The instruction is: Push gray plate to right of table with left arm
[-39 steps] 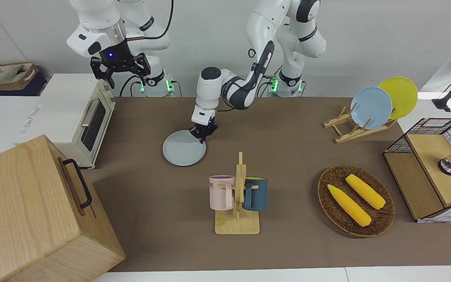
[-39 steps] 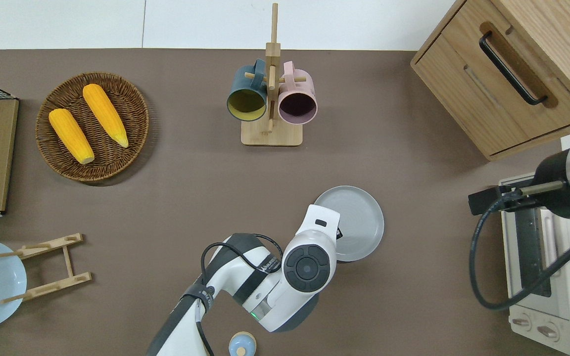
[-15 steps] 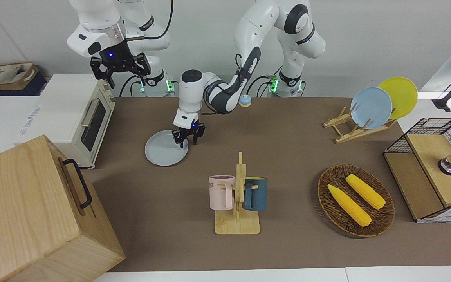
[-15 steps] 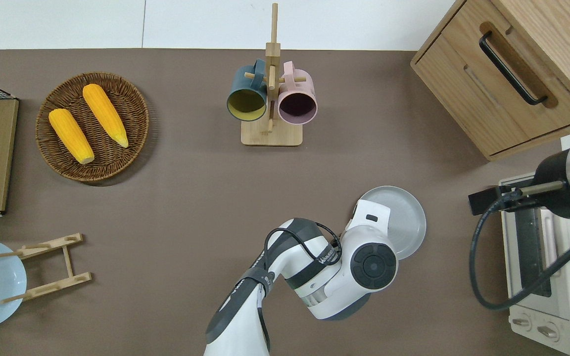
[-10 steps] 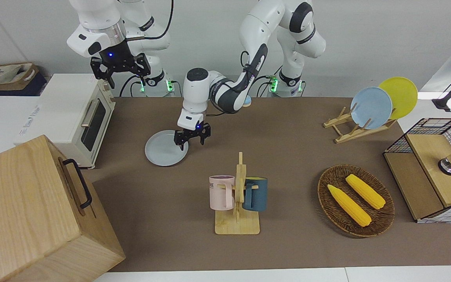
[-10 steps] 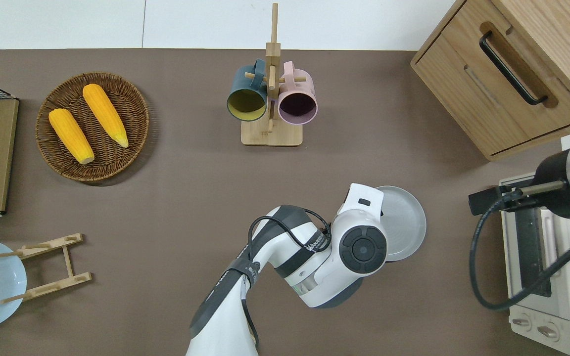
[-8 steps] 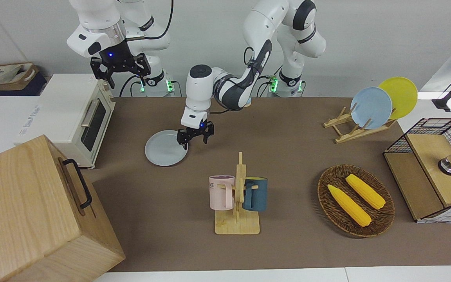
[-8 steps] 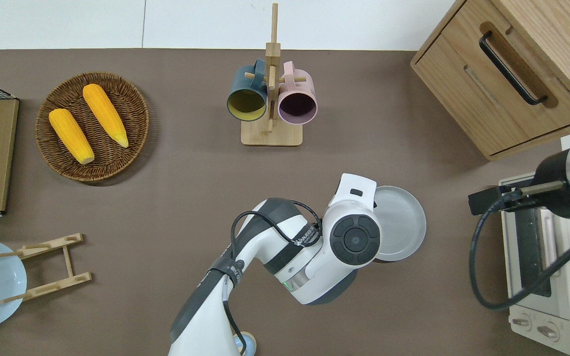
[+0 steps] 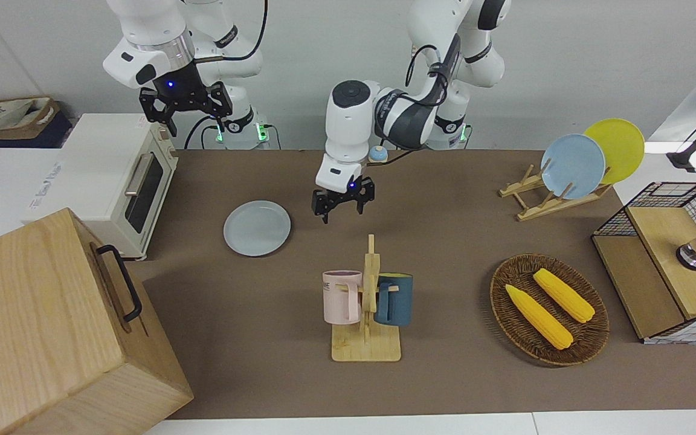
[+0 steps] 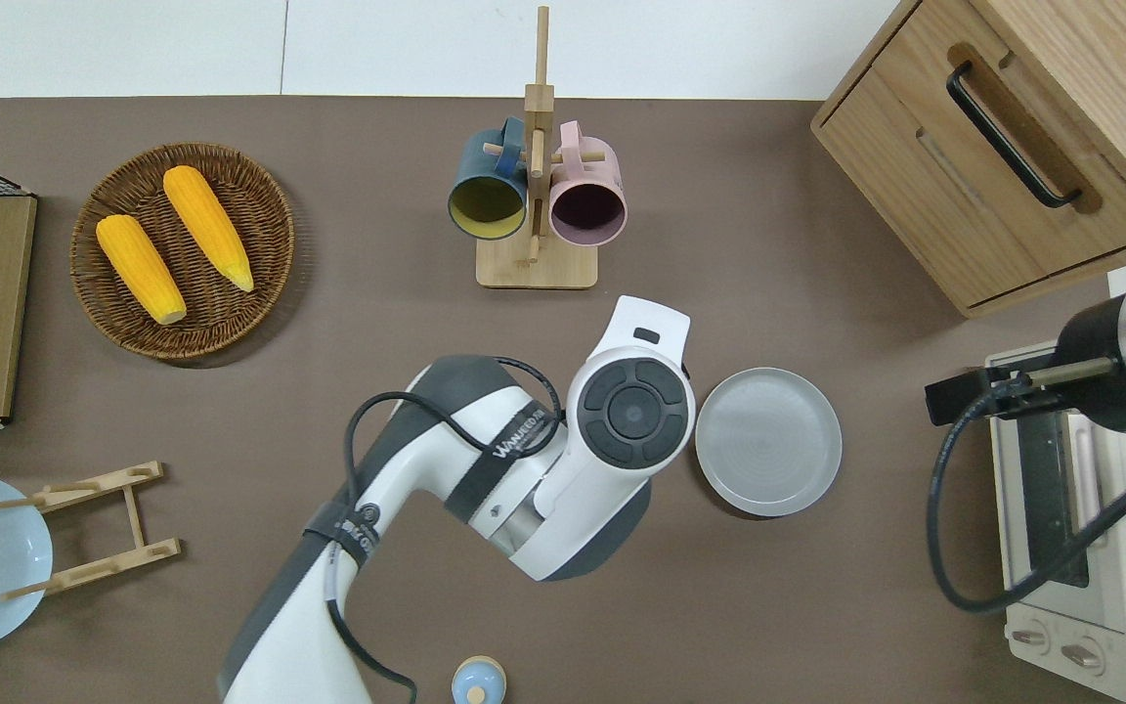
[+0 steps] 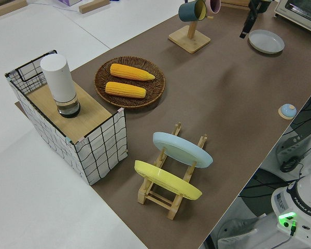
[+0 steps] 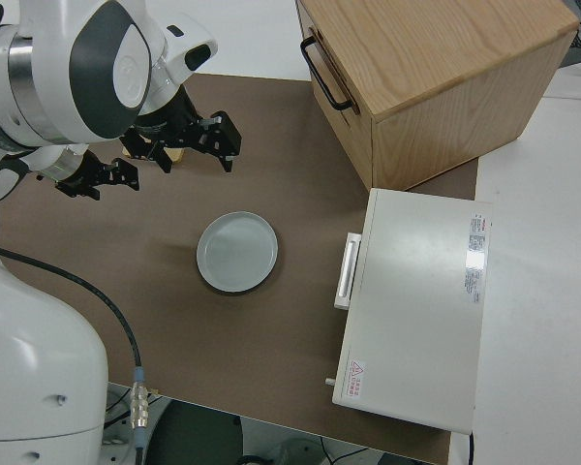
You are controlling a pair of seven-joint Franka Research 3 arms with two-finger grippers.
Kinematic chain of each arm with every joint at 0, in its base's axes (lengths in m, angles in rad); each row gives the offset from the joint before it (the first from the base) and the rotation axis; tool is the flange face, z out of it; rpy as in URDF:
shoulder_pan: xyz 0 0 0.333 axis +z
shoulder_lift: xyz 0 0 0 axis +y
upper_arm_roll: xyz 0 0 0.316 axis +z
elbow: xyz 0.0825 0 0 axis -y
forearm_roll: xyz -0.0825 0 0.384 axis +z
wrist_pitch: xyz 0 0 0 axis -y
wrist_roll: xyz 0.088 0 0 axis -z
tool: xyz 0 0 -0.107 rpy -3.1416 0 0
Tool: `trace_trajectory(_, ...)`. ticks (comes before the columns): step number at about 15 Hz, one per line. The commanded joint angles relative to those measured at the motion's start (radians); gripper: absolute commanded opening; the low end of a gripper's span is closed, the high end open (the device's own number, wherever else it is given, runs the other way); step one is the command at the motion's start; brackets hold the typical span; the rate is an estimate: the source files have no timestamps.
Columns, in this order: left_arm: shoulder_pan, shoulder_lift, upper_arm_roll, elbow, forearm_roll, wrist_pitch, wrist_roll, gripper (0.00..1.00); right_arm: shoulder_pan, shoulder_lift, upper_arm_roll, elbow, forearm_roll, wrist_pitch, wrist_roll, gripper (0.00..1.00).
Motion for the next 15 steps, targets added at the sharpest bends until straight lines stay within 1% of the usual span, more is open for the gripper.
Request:
trace_trajectory(1,0.096,-0.11,0.001,-0.01,-0.062,-0.13,0.166,1.0,-0.02,-0.003,0.015,0.008,0.01,-0.016,0.002,0.983)
trace_trajectory(6,0.22,-0.21,0.003,-0.007,-0.077,-0.288,0.343,1.0,-0.02,-0.003,0.013,0.008,0.01,-0.014,0.002,0.983)
trace_trajectory(10,0.329,-0.282,0.004,-0.006,-0.066,-0.402,0.481,1.0,-0.02,-0.003,0.015,0.008,0.01,-0.014,0.002,0.983)
trace_trajectory(12,0.392,-0.299,0.004,-0.006,-0.066,-0.428,0.542,1.0,-0.02,-0.003,0.015,0.008,0.01,-0.014,0.001,0.983)
trace_trajectory(15,0.453,-0.32,0.008,-0.006,-0.066,-0.471,0.642,1.0,-0.02,-0.003,0.013,0.008,0.01,-0.014,0.001,0.983)
